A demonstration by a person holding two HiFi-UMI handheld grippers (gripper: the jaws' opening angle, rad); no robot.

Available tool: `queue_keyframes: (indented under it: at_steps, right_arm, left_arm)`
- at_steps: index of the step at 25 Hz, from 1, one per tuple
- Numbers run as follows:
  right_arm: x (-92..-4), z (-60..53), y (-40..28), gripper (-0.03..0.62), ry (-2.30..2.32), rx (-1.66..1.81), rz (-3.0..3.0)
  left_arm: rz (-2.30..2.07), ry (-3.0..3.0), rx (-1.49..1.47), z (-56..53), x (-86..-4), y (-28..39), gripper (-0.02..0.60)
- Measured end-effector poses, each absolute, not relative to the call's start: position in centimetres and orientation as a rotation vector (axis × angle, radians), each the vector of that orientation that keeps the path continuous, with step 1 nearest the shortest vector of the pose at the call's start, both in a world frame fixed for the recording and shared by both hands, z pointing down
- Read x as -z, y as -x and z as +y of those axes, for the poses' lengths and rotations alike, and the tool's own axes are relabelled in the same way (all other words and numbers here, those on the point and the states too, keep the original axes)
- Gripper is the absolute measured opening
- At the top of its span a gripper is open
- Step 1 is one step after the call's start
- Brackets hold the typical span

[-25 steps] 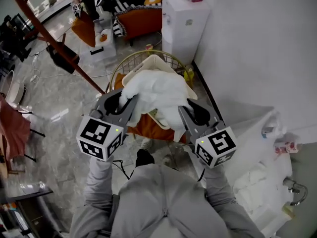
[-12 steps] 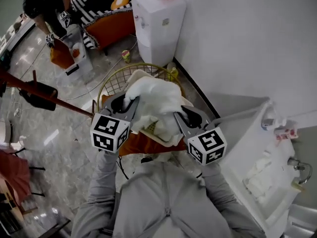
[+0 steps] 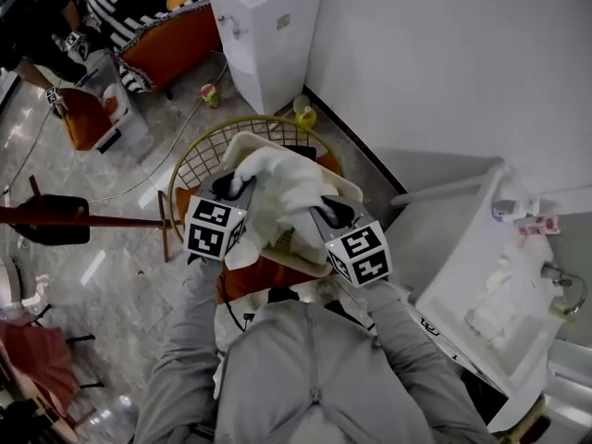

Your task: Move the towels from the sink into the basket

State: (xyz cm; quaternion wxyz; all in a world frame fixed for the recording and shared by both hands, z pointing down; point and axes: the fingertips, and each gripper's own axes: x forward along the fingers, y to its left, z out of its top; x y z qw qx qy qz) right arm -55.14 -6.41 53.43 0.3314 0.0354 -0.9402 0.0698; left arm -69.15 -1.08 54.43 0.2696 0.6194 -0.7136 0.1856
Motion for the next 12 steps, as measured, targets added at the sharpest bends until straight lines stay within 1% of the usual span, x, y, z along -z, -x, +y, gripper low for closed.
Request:
queue_keyframes:
  at_steps: [3, 9, 12]
  right_arm:
    - [-56.0, -6.2, 55.7, 0.078, -0.087, -0.190, -2.387]
    - [-61.7, -5.7, 55.9, 0.078, -0.079, -0.137, -2.232]
    - [-64.2, -5.6, 55.9, 0.089, -0.086, -0.097, -2.165]
  left_arm:
    - [-1.844, -1.674, -0.590, -1.2, -57.6, 69.6, 0.169]
    - [-1.765, -1.626, -0.687, -0.3, -60.9, 69.6, 0.227]
    - [-1.762, -1.621, -0.702, 0.0, -61.5, 70.1, 0.229]
